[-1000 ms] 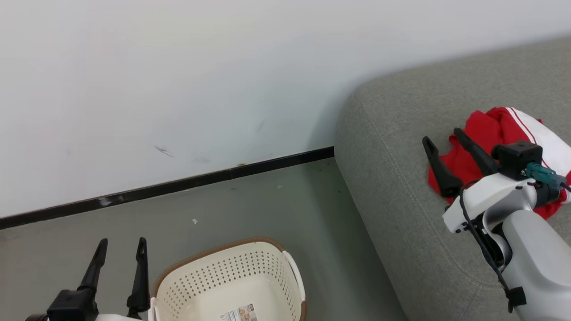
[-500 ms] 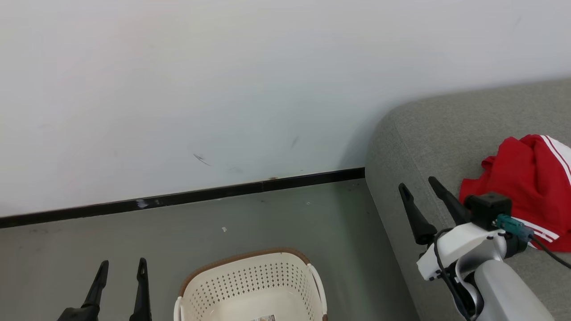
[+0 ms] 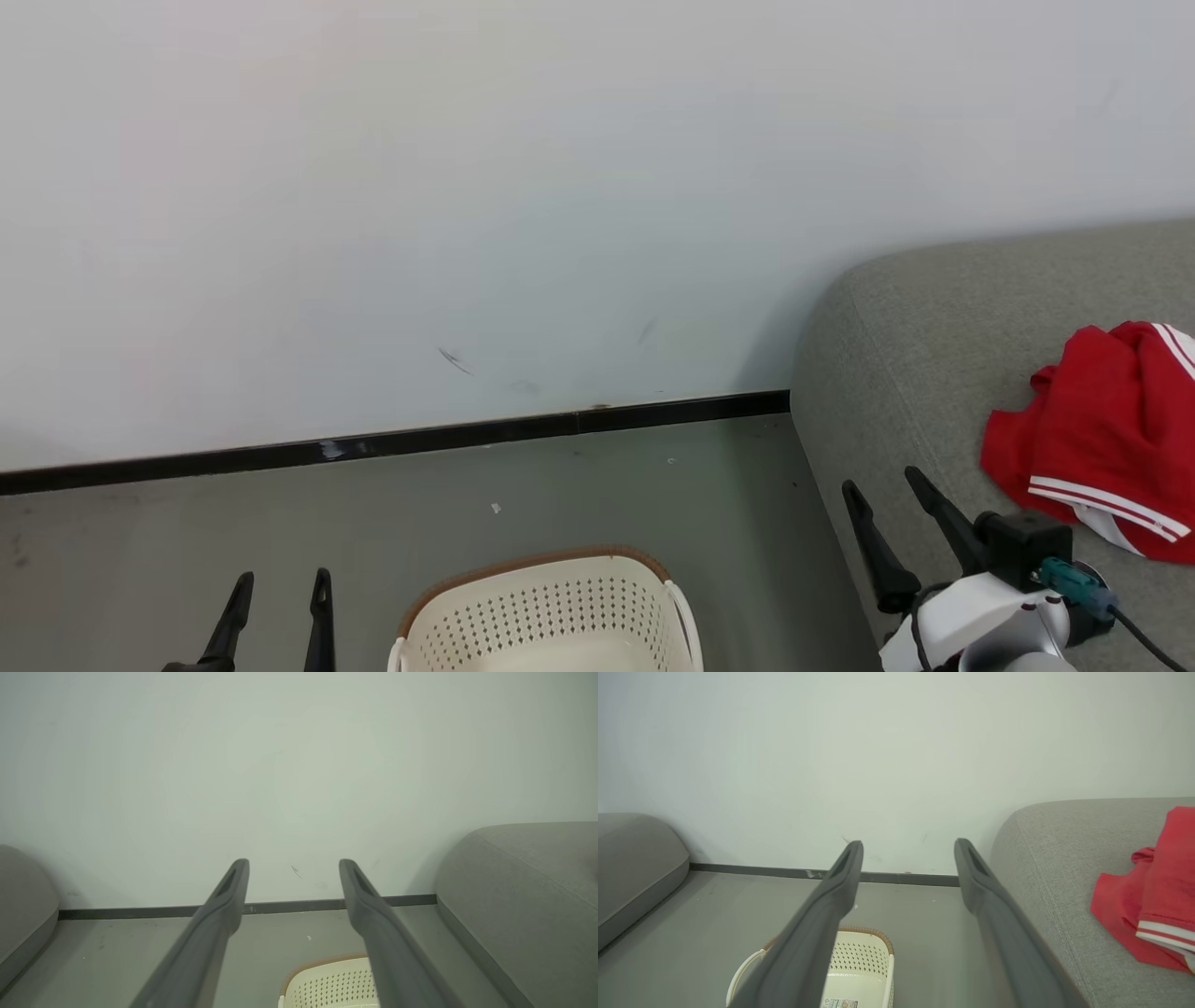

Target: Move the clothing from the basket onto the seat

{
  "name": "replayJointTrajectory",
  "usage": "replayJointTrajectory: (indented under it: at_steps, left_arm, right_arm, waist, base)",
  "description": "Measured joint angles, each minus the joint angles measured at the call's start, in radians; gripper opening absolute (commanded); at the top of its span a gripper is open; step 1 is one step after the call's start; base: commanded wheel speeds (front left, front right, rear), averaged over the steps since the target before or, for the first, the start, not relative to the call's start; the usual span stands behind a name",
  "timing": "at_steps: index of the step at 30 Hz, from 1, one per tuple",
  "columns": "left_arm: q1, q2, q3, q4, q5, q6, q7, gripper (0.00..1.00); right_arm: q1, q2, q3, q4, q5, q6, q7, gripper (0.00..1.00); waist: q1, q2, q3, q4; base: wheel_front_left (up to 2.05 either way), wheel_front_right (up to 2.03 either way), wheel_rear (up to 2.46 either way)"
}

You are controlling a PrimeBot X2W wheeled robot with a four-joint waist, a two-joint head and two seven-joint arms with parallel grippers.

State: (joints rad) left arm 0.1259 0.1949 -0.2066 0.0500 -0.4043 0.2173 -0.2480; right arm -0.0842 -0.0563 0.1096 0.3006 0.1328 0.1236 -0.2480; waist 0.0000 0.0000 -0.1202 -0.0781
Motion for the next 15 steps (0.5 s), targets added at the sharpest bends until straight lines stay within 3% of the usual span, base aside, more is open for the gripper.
replayJointTrajectory:
  at_steps: [15]
  left_arm:
    - [0.031, -0.004, -0.006, 0.032, 0.005, 0.009, 0.000, 1.00]
  right_arm:
    - [0.127, 0.014, -0.040, -0.116, -0.048, 0.000, 0.000, 1.00]
  waist:
    - [0.0000, 0.0000, -0.014, 0.002]
  base:
    - [0.00, 0.00, 0.00]
